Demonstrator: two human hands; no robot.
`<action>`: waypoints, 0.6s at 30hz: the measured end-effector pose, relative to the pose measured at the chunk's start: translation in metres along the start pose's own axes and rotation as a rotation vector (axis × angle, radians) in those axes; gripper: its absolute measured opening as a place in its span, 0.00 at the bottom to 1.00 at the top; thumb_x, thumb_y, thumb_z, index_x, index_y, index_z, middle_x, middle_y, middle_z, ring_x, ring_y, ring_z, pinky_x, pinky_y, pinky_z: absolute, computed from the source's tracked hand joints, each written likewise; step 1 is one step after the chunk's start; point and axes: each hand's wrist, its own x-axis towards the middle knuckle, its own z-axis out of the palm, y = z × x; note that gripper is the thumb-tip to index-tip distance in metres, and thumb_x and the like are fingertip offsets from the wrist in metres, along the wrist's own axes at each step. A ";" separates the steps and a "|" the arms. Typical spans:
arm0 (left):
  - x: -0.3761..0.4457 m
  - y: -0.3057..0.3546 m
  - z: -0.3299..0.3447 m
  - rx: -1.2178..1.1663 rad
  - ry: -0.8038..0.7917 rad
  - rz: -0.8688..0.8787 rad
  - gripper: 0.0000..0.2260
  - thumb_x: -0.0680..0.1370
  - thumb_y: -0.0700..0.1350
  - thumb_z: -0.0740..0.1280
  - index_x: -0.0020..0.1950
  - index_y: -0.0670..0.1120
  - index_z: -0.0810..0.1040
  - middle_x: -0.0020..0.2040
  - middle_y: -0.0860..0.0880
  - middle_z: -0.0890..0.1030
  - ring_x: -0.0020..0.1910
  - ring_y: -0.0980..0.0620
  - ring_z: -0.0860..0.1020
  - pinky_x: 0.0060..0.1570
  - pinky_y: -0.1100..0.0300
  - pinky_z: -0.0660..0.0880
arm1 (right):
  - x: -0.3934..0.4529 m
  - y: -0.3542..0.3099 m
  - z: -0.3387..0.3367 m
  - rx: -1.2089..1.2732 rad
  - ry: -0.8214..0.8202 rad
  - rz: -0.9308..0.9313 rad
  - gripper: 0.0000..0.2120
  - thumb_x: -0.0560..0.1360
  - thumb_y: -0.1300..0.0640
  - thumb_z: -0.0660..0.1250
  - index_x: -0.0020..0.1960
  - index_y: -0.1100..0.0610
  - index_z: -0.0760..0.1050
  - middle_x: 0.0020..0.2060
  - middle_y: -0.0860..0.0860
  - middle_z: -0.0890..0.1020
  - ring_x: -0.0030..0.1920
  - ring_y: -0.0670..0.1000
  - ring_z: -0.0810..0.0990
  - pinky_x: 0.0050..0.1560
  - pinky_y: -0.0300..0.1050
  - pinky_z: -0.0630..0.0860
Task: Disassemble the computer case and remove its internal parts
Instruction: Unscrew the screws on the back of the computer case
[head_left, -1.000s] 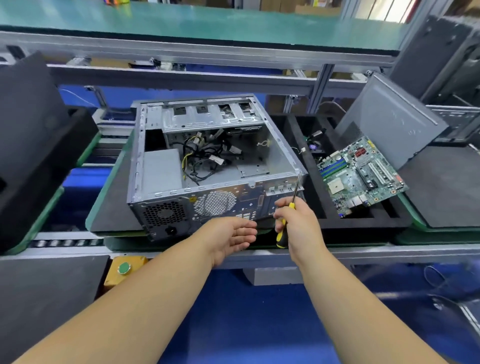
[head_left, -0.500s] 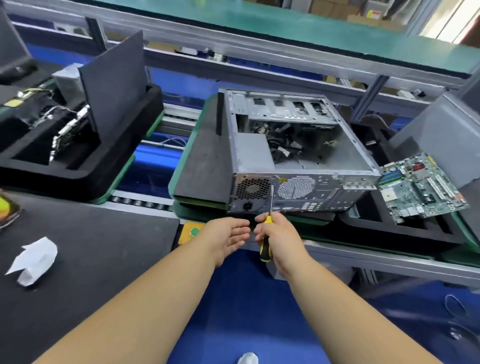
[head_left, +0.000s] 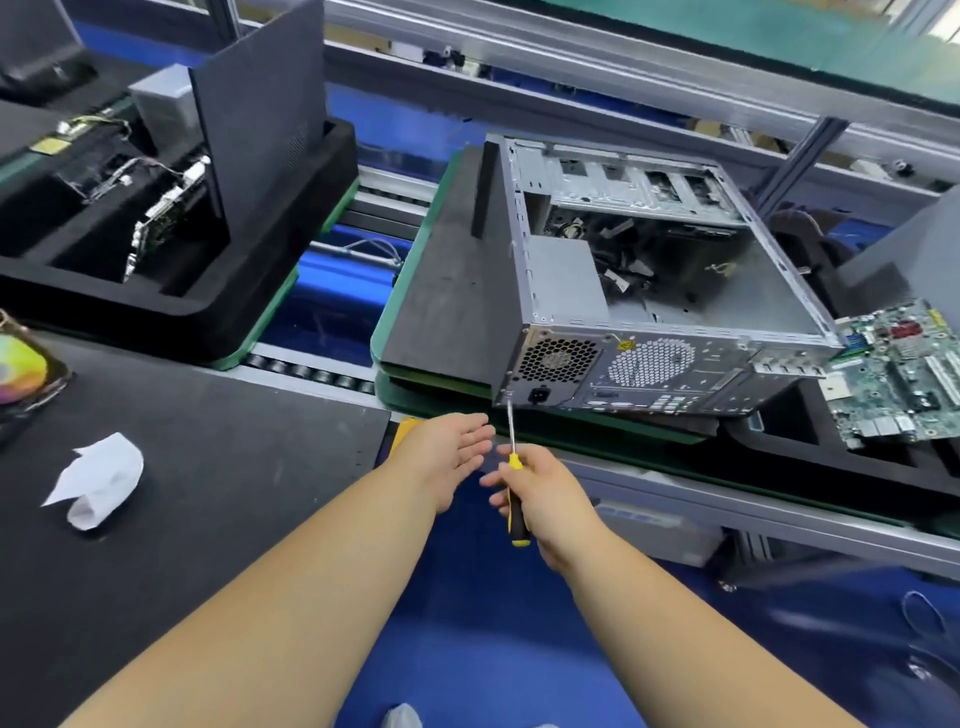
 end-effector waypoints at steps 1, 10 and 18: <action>0.002 0.000 0.002 0.001 -0.021 0.001 0.13 0.81 0.42 0.62 0.65 0.41 0.76 0.58 0.46 0.81 0.60 0.49 0.77 0.63 0.56 0.72 | 0.002 0.000 0.001 -0.010 0.002 -0.008 0.10 0.82 0.58 0.57 0.59 0.49 0.73 0.44 0.52 0.84 0.38 0.47 0.78 0.42 0.43 0.76; 0.008 0.010 0.023 0.041 -0.037 0.038 0.09 0.80 0.39 0.63 0.58 0.42 0.79 0.56 0.44 0.82 0.57 0.48 0.80 0.50 0.59 0.78 | 0.008 -0.001 -0.002 -0.005 -0.008 -0.019 0.10 0.84 0.56 0.55 0.57 0.50 0.74 0.42 0.50 0.84 0.36 0.46 0.76 0.40 0.42 0.74; 0.015 0.010 0.029 0.110 0.012 0.048 0.10 0.82 0.38 0.62 0.60 0.43 0.79 0.50 0.47 0.84 0.47 0.52 0.81 0.51 0.58 0.78 | 0.007 -0.003 -0.004 -0.004 -0.026 0.006 0.10 0.84 0.55 0.55 0.57 0.49 0.74 0.41 0.49 0.84 0.36 0.47 0.76 0.38 0.42 0.74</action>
